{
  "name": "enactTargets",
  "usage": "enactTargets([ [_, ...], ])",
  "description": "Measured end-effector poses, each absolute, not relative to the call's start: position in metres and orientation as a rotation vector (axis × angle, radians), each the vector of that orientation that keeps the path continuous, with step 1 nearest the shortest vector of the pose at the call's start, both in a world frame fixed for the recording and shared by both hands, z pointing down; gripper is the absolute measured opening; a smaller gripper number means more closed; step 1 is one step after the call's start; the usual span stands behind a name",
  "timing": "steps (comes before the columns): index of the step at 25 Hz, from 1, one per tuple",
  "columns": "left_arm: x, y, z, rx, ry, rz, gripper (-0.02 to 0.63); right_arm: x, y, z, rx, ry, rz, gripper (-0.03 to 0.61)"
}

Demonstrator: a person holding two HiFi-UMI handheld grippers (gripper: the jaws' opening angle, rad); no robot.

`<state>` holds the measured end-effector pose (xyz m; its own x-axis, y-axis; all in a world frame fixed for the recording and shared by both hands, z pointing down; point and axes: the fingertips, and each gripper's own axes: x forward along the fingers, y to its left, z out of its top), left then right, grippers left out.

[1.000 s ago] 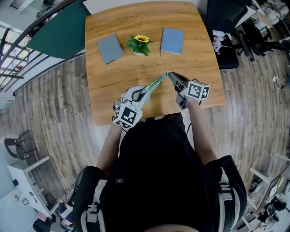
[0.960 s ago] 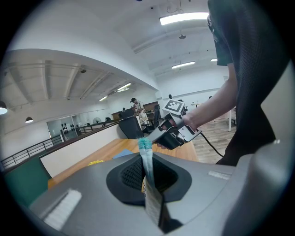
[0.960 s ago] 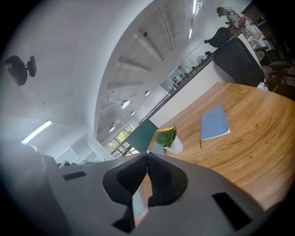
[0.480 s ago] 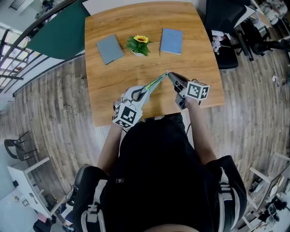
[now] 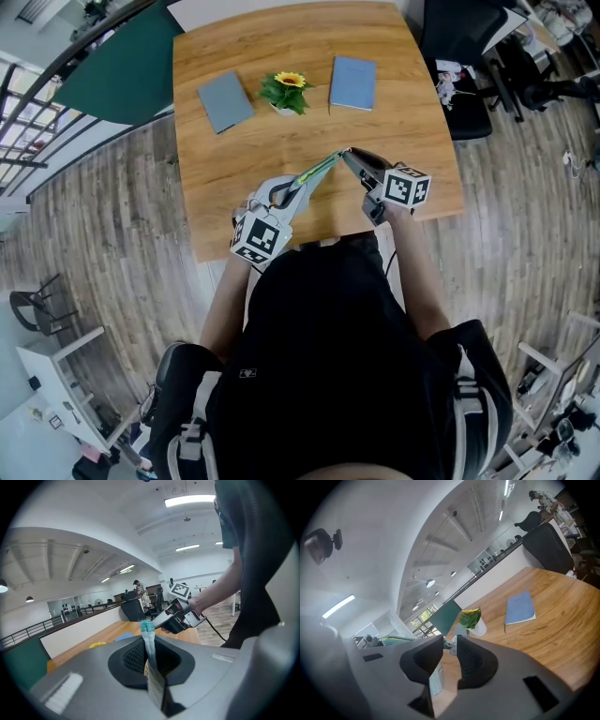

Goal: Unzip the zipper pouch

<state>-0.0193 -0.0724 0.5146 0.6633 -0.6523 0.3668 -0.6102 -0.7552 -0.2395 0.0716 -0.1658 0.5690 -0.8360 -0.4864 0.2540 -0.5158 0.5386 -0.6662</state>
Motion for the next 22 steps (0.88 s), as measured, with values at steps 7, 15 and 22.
enactTargets([
  [7, -0.024, -0.073, 0.516, -2.779, 1.061, -0.684, 0.005, 0.070, -0.164, 0.569, 0.879, -2.727, 1.178, 0.128],
  [15, -0.030, -0.074, 0.519, -2.787, 1.087, -0.684, 0.005, 0.071, -0.162, 0.569, 0.885, -2.726, 1.085, 0.135],
  [22, -0.039, -0.079, 0.522, -2.810, 1.148, -0.671, 0.005, 0.061, -0.149, 0.568, 0.849, -2.675, 0.668, 0.050],
])
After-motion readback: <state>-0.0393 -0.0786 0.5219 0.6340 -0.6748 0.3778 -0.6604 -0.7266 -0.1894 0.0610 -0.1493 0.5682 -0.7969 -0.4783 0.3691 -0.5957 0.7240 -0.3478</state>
